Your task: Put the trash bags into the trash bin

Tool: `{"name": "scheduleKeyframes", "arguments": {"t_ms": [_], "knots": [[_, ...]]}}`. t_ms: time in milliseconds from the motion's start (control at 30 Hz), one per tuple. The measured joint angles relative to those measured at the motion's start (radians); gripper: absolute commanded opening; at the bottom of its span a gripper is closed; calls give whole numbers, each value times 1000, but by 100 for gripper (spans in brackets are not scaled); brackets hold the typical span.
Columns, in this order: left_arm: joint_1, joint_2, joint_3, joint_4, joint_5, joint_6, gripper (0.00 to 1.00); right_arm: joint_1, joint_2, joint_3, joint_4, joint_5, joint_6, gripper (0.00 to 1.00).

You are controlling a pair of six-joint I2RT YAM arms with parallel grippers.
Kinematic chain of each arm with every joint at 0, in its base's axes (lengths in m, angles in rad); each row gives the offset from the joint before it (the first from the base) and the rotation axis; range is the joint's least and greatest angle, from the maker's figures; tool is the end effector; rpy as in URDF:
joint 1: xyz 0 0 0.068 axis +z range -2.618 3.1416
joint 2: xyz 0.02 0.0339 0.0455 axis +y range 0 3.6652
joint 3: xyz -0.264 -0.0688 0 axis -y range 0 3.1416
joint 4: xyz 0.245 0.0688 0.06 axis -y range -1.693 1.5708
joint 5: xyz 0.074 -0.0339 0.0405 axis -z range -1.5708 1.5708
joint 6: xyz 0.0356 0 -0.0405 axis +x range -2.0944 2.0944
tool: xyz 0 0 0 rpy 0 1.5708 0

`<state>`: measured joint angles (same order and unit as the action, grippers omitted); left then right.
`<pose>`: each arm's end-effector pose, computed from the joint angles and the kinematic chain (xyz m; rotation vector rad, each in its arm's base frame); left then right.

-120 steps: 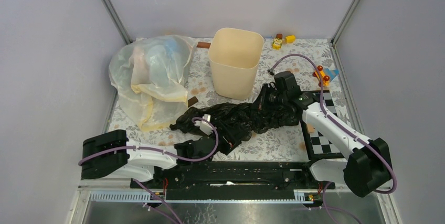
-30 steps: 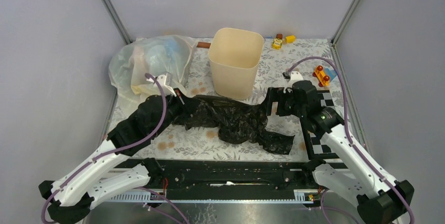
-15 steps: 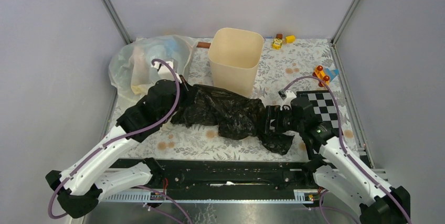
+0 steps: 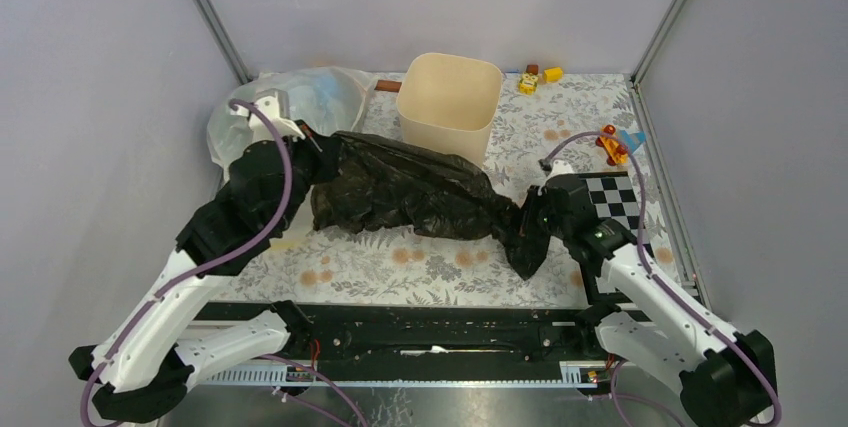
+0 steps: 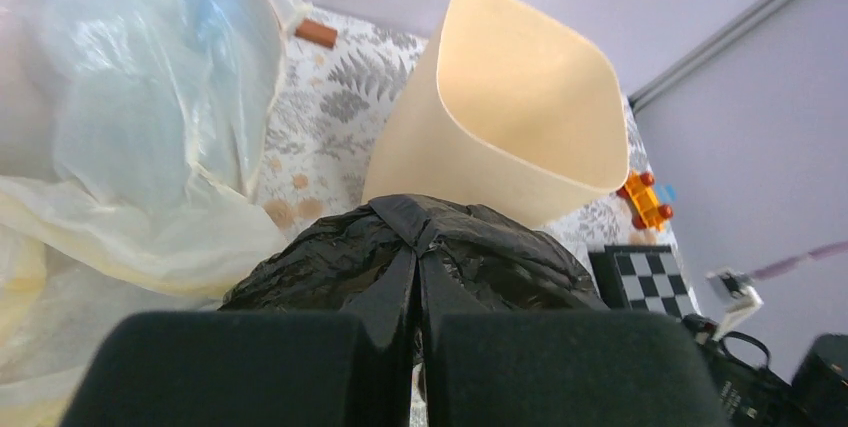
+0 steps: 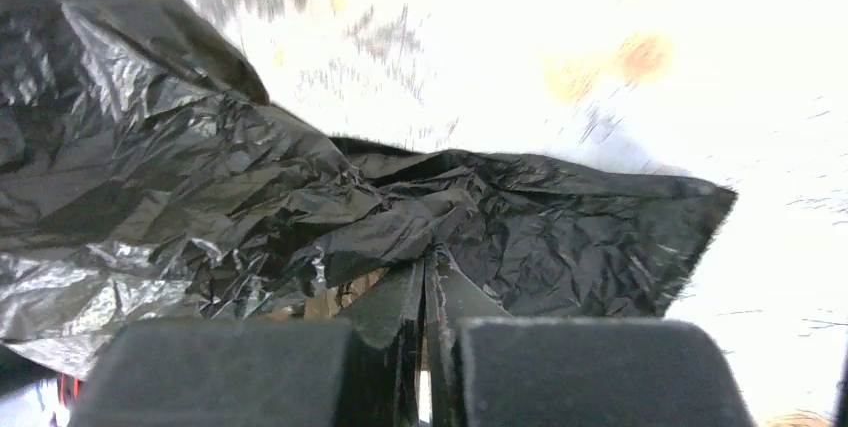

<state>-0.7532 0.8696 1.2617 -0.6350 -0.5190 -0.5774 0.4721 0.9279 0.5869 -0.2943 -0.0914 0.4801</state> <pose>0.1251 -0.0931 0.4390 -0.2108 1.7949 -0.4851 0.1773 0.0942 0.2345 -0.0435 2.2753 0.6192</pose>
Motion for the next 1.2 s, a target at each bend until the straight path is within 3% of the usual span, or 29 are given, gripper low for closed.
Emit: {"name": "scheduleKeyframes", "arguments": {"t_ms": [267, 433, 567, 733, 967, 1167, 1200], "knots": [[0, -11, 115, -64, -93, 20, 0, 0, -145, 192, -95, 354, 26, 0], [0, 1, 179, -101, -94, 26, 0, 0, -104, 351, -187, 505, 4, 0], [0, 8, 185, -119, -78, 27, 0, 0, -26, 456, -253, 571, -31, 4], [2, 53, 183, -137, -25, 27, 0, 0, 82, 522, -335, 549, -93, 8], [5, 154, 183, -75, 230, 16, 0, -1, 291, 594, -366, 435, -149, 35], [5, 250, 313, -5, 486, -30, 0, -1, 270, 627, -354, 304, -210, 95], [5, 268, 340, 14, 517, -38, 0, -1, 249, 627, -349, 274, -219, 97]]}}
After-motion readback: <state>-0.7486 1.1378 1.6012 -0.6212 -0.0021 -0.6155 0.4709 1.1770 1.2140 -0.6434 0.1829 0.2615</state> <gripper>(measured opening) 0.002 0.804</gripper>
